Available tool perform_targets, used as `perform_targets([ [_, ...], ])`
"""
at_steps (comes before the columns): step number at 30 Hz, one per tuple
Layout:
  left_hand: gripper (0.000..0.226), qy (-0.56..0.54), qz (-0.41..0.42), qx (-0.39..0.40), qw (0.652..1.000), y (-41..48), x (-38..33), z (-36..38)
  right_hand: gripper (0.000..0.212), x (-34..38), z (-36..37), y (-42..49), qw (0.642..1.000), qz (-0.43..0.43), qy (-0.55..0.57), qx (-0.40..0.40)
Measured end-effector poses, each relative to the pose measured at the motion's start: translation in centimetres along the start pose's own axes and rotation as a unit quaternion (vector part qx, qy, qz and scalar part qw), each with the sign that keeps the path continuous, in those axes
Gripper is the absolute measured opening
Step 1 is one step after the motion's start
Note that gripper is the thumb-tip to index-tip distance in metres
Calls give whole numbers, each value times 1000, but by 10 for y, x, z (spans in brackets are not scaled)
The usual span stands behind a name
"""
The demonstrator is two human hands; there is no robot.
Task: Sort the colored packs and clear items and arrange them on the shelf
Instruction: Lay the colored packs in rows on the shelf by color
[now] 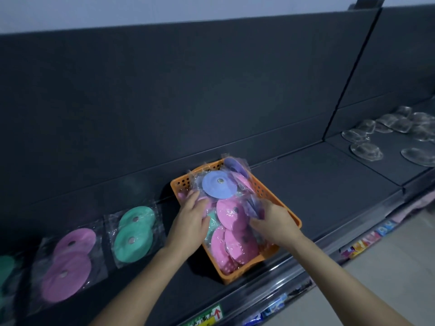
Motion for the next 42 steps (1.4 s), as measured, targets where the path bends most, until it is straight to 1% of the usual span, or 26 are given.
perform_targets([
  [2,44,-5,1,5,1000,1,-1,-1,22,0,3,1,1000,-7,-19,2],
  [4,48,-1,-17,-1,1000,0,-2,-4,17,-1,3,1,1000,-25,-17,-9],
  [6,38,44,-36,-47,997,-3,-3,-9,10,-4,0,0,998,-43,-9,-37],
  [8,30,103,-56,-72,990,-7,-5,-16,11,-7,-4,-2,996,-52,-3,-73],
  [10,33,137,-79,-42,986,-8,-3,-18,15,-8,-7,-4,994,-61,16,-90],
  [12,36,144,-88,-1,986,-6,1,-20,15,-10,-6,-6,993,-69,34,-86],
  [13,31,133,-86,7,987,-4,2,-23,16,-11,-6,-6,993,-73,37,-87],
  [15,11,109,-66,-3,992,0,0,-29,15,-12,-5,-6,992,-77,43,-95],
  [16,8,102,-54,-4,993,2,-1,-31,14,-12,-5,-7,991,-78,48,-98],
  [19,20,72,-36,9,997,7,-8,-32,20,-9,-4,-7,991,-99,30,-82],
  [21,18,56,-47,18,997,11,-10,-32,23,-7,0,-8,991,-116,15,-60],
  [23,8,103,-27,37,994,14,-12,-32,26,-6,2,-8,991,-125,9,-49],
  [24,10,138,-13,65,988,14,-11,-31,26,-6,3,-8,990,-129,6,-48],
  [26,27,208,-5,140,968,15,-11,-26,26,-5,3,-8,990,-130,4,-46],
  [28,24,225,-2,158,961,16,-14,-22,26,-5,2,-7,991,-123,12,-44],
  [29,17,213,5,148,966,16,-17,-20,25,-5,1,-7,992,-118,15,-42],
  [30,11,174,10,135,975,17,-19,-20,25,-5,1,-6,992,-114,16,-41],
  [32,17,36,-25,134,990,19,-21,-21,26,-5,0,-5,993,-108,23,-42],
  [33,19,-51,-64,153,985,20,-21,-21,25,-6,-1,-5,993,-104,28,-42],
  [34,18,-144,-104,180,967,21,-21,-23,25,-6,-1,-4,994,-99,32,-41],
  [35,17,-241,-147,209,936,21,-21,-25,25,-6,-2,-3,994,-94,32,-39],
  [37,26,-395,-213,256,856,19,-17,-26,24,-6,-3,-2,995,-85,31,-36],
  [38,29,-430,-225,268,832,18,-15,-27,23,-6,-3,-2,996,-82,32,-36],
  [39,27,-440,-226,278,824,17,-13,-26,21,-6,-3,-2,996,-80,32,-36],
  [40,26,-434,-225,289,823,16,-14,-27,20,-6,-2,-2,996,-81,32,-36],
  [42,41,-398,-229,304,835,14,-18,-25,20,-5,-2,-2,996,-83,28,-31],
])
Point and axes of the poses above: each hand's wrist, its own y-axis towards the middle knuckle, its own z-axis out of the palm, x = y × z, the point moved 1 cm from there along y, towards the middle knuckle, and after that the axes turned 9 degrees about y, right-handed, at the moved point
